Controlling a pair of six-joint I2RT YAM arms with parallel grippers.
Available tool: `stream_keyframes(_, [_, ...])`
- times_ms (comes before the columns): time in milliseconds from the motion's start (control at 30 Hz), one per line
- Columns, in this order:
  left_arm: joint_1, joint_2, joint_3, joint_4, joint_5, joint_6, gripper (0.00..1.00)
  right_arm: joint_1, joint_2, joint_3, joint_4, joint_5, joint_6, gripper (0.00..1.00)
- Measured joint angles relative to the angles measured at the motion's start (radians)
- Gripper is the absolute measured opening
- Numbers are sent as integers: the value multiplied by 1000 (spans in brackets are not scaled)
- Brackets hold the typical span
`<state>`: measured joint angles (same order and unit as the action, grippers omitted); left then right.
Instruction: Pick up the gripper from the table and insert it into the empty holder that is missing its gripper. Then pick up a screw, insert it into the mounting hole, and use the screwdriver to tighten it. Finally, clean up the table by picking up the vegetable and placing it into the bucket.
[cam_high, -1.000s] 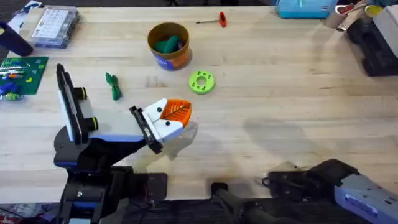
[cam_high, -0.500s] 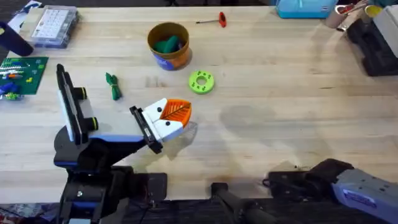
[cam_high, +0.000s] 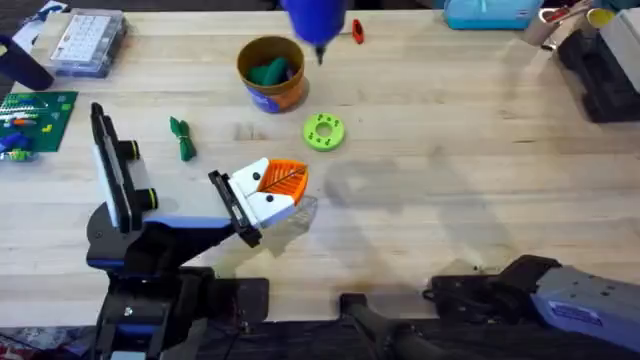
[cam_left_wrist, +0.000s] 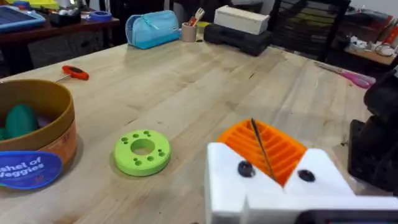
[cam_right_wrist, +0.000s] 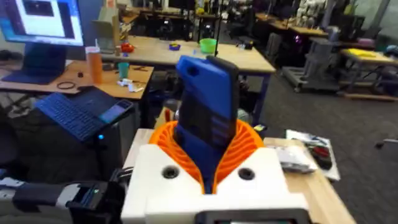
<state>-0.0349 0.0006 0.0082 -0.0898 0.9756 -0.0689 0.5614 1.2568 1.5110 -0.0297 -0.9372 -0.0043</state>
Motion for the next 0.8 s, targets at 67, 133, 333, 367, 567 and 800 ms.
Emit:
stream_keyframes(67, [0, 0, 0, 0, 0, 0, 11, 20, 0, -26, 0, 9, -6, 49])
stream_keyframes(133, [0, 0, 0, 0, 0, 0, 11, 44, 0, -47, 8, 21, -13, 48])
stream_keyframes(333, [0, 0, 0, 0, 0, 0, 11, 97, -1, -81, 53, 31, -26, 50])
stream_keyframes(367, [0, 0, 0, 0, 0, 0, 11, 100, -1, -86, 53, 31, -26, 49])
stream_keyframes(567, [0, 0, 0, 0, 0, 0, 11, 103, -38, -195, 172, 37, 0, 50])
stream_keyframes(800, [0, 0, 0, 0, 0, 0, 11, 104, -73, -369, 563, 52, 111, 48])
